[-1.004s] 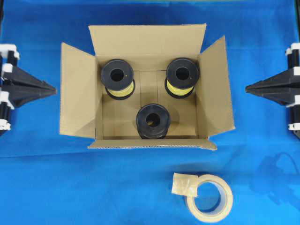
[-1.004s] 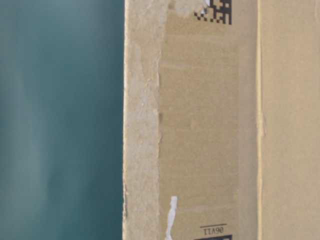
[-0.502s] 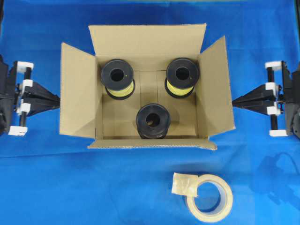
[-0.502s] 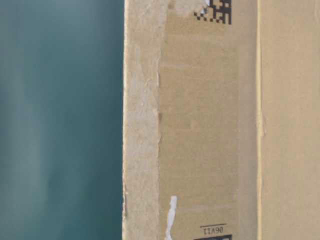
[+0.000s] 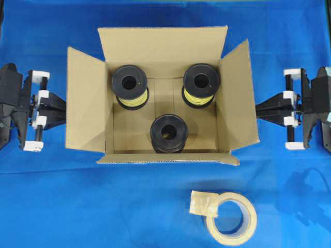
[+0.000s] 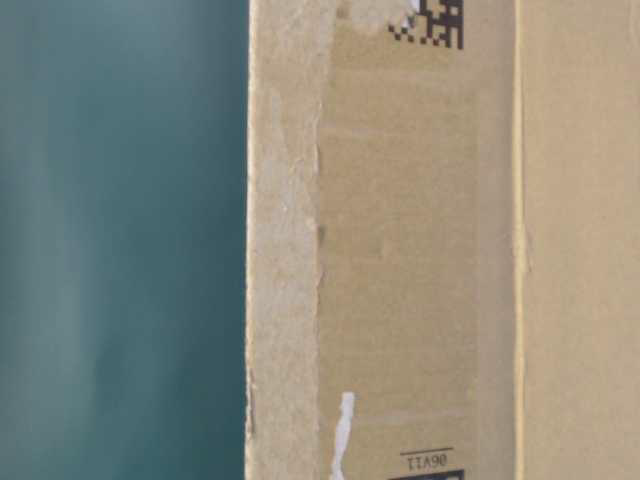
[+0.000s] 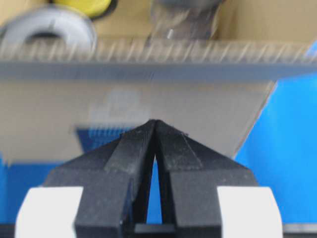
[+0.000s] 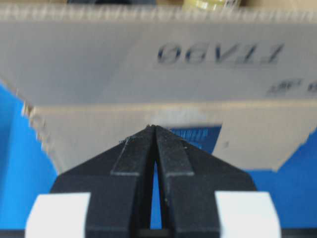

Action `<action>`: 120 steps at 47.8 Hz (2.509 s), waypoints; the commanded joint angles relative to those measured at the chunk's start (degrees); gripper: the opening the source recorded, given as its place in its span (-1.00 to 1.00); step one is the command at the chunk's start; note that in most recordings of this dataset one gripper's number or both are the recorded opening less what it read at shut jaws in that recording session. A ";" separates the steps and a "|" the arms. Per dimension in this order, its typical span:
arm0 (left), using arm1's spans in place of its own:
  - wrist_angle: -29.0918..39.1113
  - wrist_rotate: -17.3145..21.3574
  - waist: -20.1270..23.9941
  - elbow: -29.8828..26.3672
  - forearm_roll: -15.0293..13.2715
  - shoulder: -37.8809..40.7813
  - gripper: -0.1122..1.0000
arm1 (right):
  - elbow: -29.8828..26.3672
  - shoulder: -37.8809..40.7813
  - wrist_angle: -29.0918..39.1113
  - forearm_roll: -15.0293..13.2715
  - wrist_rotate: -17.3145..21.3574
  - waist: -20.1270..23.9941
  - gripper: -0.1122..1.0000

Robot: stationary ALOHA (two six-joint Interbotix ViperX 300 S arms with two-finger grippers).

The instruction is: Close the cardboard box.

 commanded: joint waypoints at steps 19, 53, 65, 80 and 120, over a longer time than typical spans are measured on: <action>-5.36 1.41 -0.53 -12.83 -0.09 16.00 -0.80 | -12.66 14.94 -5.36 0.35 -0.09 -0.09 -0.80; -1.85 2.72 0.62 -21.01 -0.09 24.96 -0.80 | -19.51 23.29 -4.75 0.35 -0.09 0.00 -0.80; -1.93 2.11 0.62 -21.36 -0.09 27.07 -0.80 | -19.86 25.40 -4.31 0.97 0.00 0.35 -0.80; -1.93 2.90 3.16 -25.31 -0.09 29.18 -0.80 | -19.95 25.40 -4.31 0.97 0.00 0.35 -0.80; -1.93 9.49 13.80 -40.08 0.26 39.99 -0.80 | -19.95 25.49 -5.19 0.97 -0.09 0.70 -0.80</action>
